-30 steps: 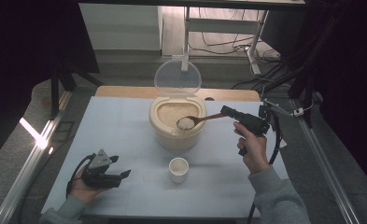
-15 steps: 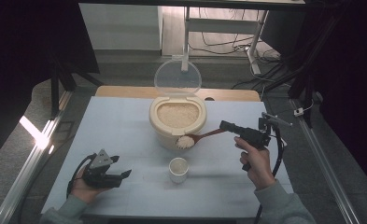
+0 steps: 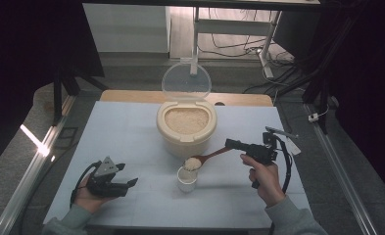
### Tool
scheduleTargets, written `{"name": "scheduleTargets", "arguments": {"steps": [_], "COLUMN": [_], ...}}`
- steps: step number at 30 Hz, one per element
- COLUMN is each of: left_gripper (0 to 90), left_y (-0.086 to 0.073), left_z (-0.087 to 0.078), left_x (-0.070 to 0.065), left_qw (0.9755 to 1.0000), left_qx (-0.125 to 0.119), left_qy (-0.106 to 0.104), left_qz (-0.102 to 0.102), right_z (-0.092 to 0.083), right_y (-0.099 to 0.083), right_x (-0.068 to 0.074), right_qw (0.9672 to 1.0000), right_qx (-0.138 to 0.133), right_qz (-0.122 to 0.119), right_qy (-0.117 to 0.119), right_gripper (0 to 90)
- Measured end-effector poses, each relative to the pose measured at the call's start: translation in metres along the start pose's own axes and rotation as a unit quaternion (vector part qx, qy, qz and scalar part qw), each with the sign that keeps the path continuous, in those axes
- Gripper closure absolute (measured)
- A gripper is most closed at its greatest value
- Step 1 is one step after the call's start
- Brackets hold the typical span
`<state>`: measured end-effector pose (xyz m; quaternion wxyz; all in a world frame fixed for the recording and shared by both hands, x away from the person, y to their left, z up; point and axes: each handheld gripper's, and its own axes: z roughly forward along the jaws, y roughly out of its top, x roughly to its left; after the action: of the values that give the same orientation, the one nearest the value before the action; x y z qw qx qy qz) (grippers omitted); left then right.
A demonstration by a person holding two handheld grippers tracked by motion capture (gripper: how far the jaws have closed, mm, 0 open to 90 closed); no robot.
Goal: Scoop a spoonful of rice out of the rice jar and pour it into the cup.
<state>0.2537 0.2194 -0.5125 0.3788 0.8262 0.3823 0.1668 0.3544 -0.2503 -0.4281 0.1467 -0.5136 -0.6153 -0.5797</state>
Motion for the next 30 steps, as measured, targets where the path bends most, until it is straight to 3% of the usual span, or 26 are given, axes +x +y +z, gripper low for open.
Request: {"name": "scheduleTargets", "arguments": {"steps": [10,15,23,27,30], "left_gripper": [26.5,26.5,26.5,26.5,26.5], "left_y": [0.000,0.000,0.000,0.000,0.000], "left_z": [0.001,0.000,0.000,0.000,0.000], "left_x": [0.000,0.000,0.000,0.000,0.000], "left_qw": [1.0000,1.0000,1.0000,1.0000,1.0000], "left_qx": [0.001,0.000,0.000,0.001,0.001], "left_qy": [0.000,0.000,-0.001,0.000,0.000], "left_qz": [0.001,0.001,0.002,0.002,0.002], "right_z": [0.012,0.018,0.021,0.021,0.021], "right_y": [0.000,0.000,0.000,-0.002,-0.004], "right_x": [0.008,0.017,0.024,0.030,0.037], "right_qw": [0.9982,0.9950,0.9918,0.9872,0.9809], "right_qx": [0.024,0.035,0.038,0.037,0.033], "right_qz": [-0.043,-0.077,-0.105,-0.142,-0.182], "right_qy": [-0.034,-0.053,-0.061,-0.063,-0.060], "right_gripper": [82.9,82.9,82.9,82.9,82.9]}}
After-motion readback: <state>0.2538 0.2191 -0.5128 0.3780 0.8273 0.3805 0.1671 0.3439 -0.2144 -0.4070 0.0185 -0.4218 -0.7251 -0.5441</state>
